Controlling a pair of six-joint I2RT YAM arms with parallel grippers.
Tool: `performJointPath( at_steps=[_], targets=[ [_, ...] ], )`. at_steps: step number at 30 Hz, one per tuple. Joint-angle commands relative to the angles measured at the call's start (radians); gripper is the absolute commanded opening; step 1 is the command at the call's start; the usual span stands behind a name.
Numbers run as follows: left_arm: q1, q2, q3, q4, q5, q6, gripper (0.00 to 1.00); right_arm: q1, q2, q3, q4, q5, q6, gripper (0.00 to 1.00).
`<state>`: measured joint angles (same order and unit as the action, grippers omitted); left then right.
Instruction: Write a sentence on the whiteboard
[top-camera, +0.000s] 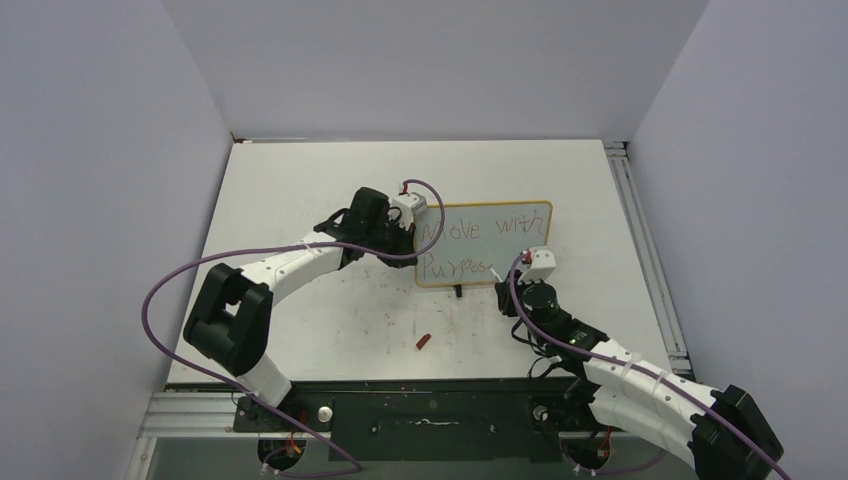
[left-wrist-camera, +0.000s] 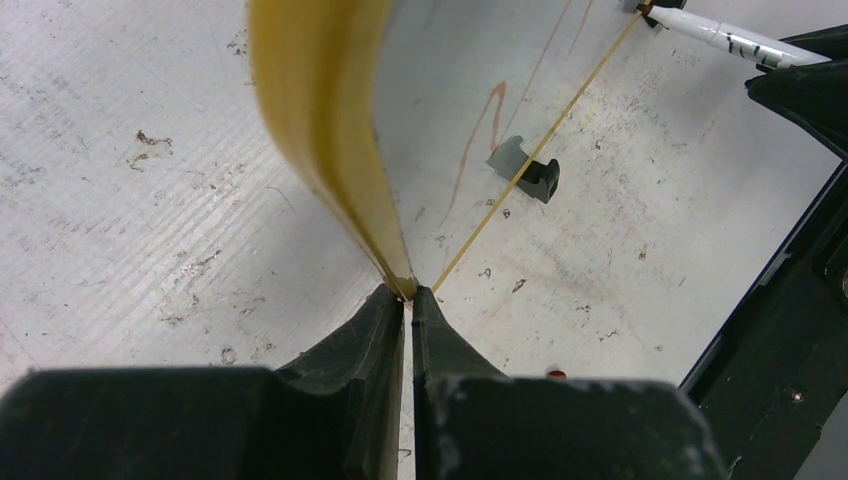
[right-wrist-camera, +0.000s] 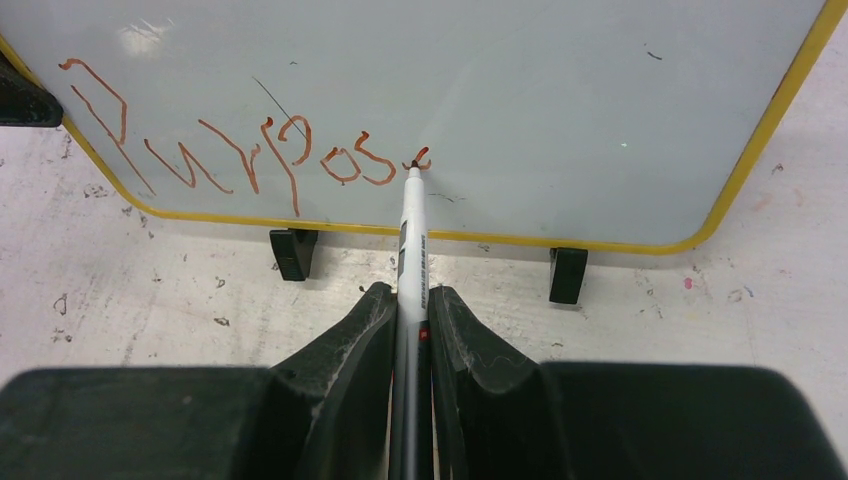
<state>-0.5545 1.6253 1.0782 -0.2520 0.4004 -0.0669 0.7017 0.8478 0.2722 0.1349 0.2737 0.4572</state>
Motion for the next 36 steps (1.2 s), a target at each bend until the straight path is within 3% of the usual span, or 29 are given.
performJointPath(
  at_steps=[1,20,36],
  targets=[
    [0.001,-0.024,0.058,0.022,0.031,-0.002,0.0,-0.001,0.012,-0.001,0.062,-0.016,-0.014,0.05],
    [0.001,-0.027,0.057,0.022,0.032,-0.002,0.0,-0.001,0.045,0.025,-0.016,0.033,0.043,0.05],
    [0.001,-0.029,0.058,0.022,0.032,-0.002,0.0,0.001,-0.024,0.006,-0.039,0.098,0.075,0.05]
  ],
)
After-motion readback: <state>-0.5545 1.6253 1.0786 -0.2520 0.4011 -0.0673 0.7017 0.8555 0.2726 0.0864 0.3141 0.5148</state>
